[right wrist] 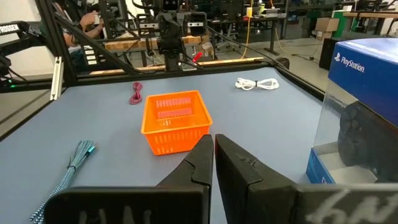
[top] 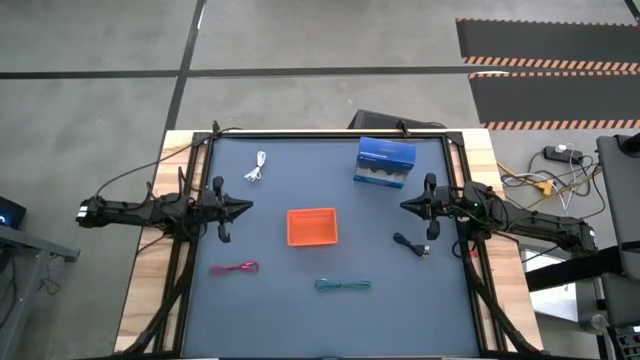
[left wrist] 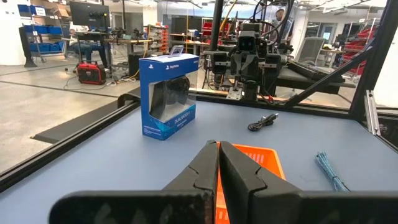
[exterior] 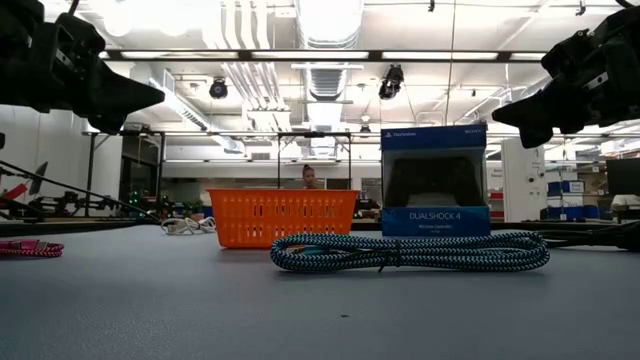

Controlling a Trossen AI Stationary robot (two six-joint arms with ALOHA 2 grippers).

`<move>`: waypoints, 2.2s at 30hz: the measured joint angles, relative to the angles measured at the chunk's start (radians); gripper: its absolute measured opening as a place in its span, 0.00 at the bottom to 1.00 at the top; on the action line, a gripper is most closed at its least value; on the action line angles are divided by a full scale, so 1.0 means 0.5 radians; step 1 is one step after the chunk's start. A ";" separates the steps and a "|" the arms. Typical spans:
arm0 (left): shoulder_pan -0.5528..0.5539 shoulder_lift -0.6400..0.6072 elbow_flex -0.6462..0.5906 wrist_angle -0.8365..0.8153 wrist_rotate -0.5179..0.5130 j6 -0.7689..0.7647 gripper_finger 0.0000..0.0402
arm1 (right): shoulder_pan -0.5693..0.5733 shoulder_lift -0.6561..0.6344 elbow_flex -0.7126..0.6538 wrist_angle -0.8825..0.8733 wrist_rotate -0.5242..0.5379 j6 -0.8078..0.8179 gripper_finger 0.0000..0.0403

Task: Pick and place USB-C Cables
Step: Put the black charger cable into the orange bin

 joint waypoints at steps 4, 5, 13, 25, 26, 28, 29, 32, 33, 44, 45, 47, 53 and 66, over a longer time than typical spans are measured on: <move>0.000 0.000 0.000 0.000 0.000 0.000 0.00 | 0.000 0.000 0.000 0.000 0.000 0.000 0.02; 0.000 0.000 0.000 0.001 0.000 0.000 0.00 | 0.000 0.000 0.000 0.000 0.000 0.000 0.02; 0.000 0.027 -0.028 0.313 -0.005 0.196 0.00 | 0.000 0.000 -0.001 0.151 0.359 -0.849 0.02; 0.000 0.044 -0.024 1.348 -0.004 0.265 0.00 | 0.000 -0.001 0.000 0.373 0.734 -0.989 0.02; 0.000 0.044 -0.024 1.373 -0.004 0.265 0.00 | 0.000 -0.001 0.000 0.372 0.731 -0.927 0.02; 0.000 0.043 -0.022 1.369 -0.004 0.264 0.00 | 0.000 0.000 0.000 0.367 0.731 -0.797 0.02; 0.000 0.047 -0.022 1.362 -0.004 0.264 0.00 | 0.000 0.000 -0.001 0.366 0.732 -0.738 0.02; 0.000 0.062 -0.022 1.361 -0.004 0.263 0.00 | 0.000 0.000 0.000 0.364 0.731 -0.604 0.02; 0.000 0.063 -0.022 1.361 -0.003 0.262 0.00 | 0.000 0.000 0.000 0.364 0.732 -0.572 0.02; 0.000 0.077 -0.021 1.375 -0.003 0.280 0.00 | 0.000 0.012 0.000 0.463 0.556 0.277 0.02; 0.000 0.083 -0.021 1.382 -0.003 0.299 0.00 | 0.002 0.024 -0.001 0.497 0.419 0.302 0.02; -0.001 0.106 -0.021 1.445 -0.003 0.314 0.00 | 0.016 0.066 -0.001 0.631 0.204 0.353 0.02; -0.001 0.267 -0.019 1.655 0.000 0.314 0.00 | 0.136 0.211 0.000 1.131 0.138 0.364 0.02; -0.001 0.832 -0.019 2.235 0.003 0.311 0.00 | 0.291 0.392 0.161 1.056 0.153 0.331 0.02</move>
